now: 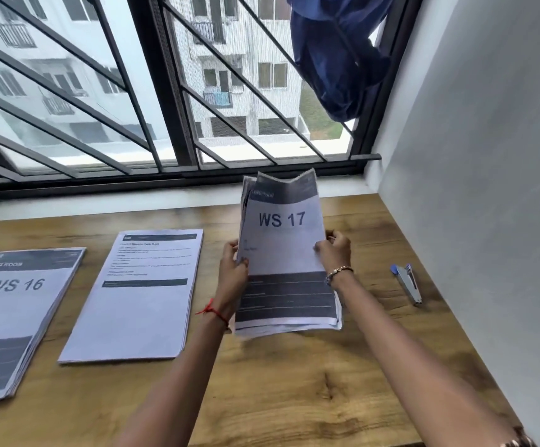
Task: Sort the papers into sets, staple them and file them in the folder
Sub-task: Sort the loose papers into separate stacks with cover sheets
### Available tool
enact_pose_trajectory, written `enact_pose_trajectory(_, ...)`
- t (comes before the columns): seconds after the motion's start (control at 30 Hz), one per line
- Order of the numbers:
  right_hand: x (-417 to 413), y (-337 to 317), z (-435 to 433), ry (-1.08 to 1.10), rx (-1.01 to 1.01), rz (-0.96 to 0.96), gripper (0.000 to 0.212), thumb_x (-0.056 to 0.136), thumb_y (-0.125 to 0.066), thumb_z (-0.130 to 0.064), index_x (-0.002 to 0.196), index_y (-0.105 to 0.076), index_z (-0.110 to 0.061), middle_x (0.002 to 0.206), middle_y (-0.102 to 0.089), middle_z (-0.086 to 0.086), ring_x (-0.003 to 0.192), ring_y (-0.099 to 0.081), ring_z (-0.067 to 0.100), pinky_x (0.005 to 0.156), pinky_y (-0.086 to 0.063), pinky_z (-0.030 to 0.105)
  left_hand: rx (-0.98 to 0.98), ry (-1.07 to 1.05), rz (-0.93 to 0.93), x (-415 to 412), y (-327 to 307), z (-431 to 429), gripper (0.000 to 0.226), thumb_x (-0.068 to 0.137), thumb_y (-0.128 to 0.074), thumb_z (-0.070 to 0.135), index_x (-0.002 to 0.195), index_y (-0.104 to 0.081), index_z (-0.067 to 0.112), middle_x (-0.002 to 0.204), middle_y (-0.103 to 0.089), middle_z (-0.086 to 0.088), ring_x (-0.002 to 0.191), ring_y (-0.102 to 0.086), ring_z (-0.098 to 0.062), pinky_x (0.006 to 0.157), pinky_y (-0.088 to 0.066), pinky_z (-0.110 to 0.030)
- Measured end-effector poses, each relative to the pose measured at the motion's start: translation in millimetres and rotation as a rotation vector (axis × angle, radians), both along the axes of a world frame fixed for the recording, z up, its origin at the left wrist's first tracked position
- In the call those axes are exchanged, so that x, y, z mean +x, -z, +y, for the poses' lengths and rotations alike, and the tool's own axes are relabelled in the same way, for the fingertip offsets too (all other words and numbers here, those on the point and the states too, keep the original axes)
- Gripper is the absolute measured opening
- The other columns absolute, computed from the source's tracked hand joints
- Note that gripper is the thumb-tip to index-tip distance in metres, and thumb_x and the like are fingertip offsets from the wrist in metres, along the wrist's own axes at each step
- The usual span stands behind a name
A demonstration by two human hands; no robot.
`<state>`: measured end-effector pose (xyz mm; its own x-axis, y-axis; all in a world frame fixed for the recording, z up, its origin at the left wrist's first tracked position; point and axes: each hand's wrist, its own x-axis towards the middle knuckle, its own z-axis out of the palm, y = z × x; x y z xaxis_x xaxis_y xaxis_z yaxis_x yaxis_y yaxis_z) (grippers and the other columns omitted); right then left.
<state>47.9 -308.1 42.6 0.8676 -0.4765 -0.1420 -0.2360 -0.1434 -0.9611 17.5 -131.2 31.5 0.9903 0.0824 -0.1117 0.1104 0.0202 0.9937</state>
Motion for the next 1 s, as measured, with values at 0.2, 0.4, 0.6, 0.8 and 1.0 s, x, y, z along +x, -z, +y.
enact_pose_trajectory(0.2, -8, -31, 8, 0.047, -0.193, -0.330, 0.031, 0.070, -0.056, 0.015, 0.100, -0.056, 0.004, 0.090, -0.060, 0.015, 0.080, -0.055, 0.023, 0.055, -0.046, 0.013, -0.020, 0.006, -0.113, 7, -22, 6, 0.031, 0.091, -0.040, -0.010, 0.101, -0.046, 0.019, 0.107, -0.056, -0.010, 0.102, -0.057, -0.022, 0.082, -0.056, -0.041)
enact_pose_trajectory(0.4, -32, -8, 13, 0.108, -0.151, -0.282, 0.010, 0.066, -0.051, 0.017, 0.069, -0.057, 0.009, 0.065, -0.053, 0.009, 0.060, -0.045, 0.019, 0.043, -0.035, 0.022, 0.045, 0.039, -0.089, -7, -5, 3, 0.028, 0.090, -0.046, -0.005, 0.115, -0.050, 0.007, 0.107, -0.057, -0.015, 0.100, -0.056, -0.031, 0.079, -0.054, -0.043)
enact_pose_trajectory(0.6, -42, -3, 18, 0.180, -0.019, -0.131, 0.017, 0.074, -0.059, 0.005, 0.088, -0.054, 0.013, 0.088, -0.052, 0.015, 0.083, -0.051, 0.025, 0.070, -0.046, 0.038, 0.096, 0.077, -0.130, -9, 0, 5, 0.026, 0.092, -0.046, -0.003, 0.101, -0.057, 0.019, 0.096, -0.059, -0.015, 0.088, -0.053, -0.028, 0.075, -0.049, -0.049)
enact_pose_trajectory(0.8, -39, -5, 13, 0.176, 0.032, -0.017, 0.021, 0.078, -0.063, 0.000, 0.090, -0.046, 0.000, 0.101, -0.048, 0.018, 0.090, -0.043, 0.020, 0.073, -0.037, 0.032, 0.119, 0.116, -0.060, -6, -3, 9, 0.023, 0.090, -0.043, -0.005, 0.099, -0.057, 0.012, 0.097, -0.061, -0.021, 0.090, -0.056, -0.035, 0.078, -0.049, -0.053)
enact_pose_trajectory(1.0, -19, -3, -2, -0.056, -0.131, 0.041, 0.021, 0.070, -0.064, 0.007, 0.089, -0.056, 0.007, 0.089, -0.056, 0.014, 0.083, -0.054, 0.023, 0.064, -0.044, 0.026, 0.075, 0.182, 0.074, 2, -19, 20, 0.029, 0.087, -0.041, -0.010, 0.109, -0.056, -0.001, 0.099, -0.063, -0.014, 0.094, -0.060, -0.028, 0.069, -0.055, -0.032)
